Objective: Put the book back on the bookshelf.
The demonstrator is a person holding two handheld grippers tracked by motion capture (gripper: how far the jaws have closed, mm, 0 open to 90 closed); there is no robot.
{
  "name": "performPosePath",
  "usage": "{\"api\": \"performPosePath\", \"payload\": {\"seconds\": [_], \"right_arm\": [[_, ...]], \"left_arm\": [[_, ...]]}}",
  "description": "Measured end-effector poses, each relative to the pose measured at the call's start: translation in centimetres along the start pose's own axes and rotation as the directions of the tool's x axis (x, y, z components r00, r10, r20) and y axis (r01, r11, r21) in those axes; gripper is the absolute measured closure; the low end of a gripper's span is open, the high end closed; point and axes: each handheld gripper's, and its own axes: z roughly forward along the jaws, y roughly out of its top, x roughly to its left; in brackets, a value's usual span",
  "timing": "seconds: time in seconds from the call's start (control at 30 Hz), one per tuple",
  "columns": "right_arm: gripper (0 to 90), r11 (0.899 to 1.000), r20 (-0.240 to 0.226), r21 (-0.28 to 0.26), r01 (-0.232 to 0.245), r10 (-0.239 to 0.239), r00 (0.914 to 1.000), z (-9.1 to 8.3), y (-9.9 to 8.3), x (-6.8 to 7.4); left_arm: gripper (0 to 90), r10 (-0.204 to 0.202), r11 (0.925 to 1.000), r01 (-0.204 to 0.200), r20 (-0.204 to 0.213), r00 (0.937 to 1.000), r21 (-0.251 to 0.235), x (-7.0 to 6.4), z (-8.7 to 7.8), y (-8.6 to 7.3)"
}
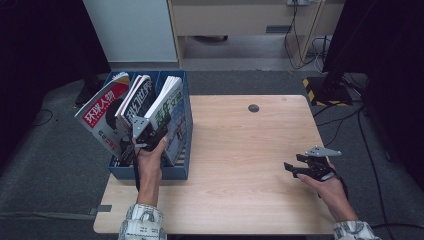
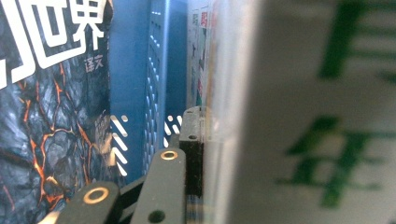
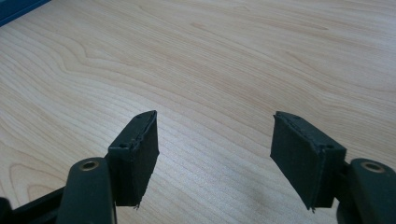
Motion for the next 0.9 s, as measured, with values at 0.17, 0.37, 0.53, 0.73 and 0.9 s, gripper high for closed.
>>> {"api": "performPosePath", "payload": {"seconds": [0.17,0.37,0.53,0.73,0.9], "right_arm": [[32.5,1.0,0.0,0.001,0.003,-0.003,1.0,0.06,0.0,0.09],[32.5,1.0,0.0,0.0,0.001,-0.001,1.0,0.07,-0.03,0.07],[32.5,1.0,0.001,0.002,0.0,0.0,1.0,0.11,-0.09,0.06],[32.5,1.0,0.0,0.004,0.0,0.0,1.0,0.1,-0.09,0.06],[32.5,1.0,-0.001,0.006,-0.001,0.001,1.0,0.12,-0.12,0.1]], "left_arm": [[73.6,0.003,1.0,-0.003,-0.004,1.0,0.001,0.12,0.19,0.2],[73.6,0.013,0.9999,-0.013,0.0,0.9999,-0.008,-0.1,0.61,0.55],[73.6,0.022,0.9997,-0.022,-0.008,0.9997,-0.011,0.1,0.75,0.67],[73.6,0.005,1.0,-0.005,-0.025,0.9997,-0.003,0.71,0.87,0.3],[73.4,0.011,0.9999,-0.011,-0.032,0.9994,-0.001,0.58,0.87,0.28]]}}
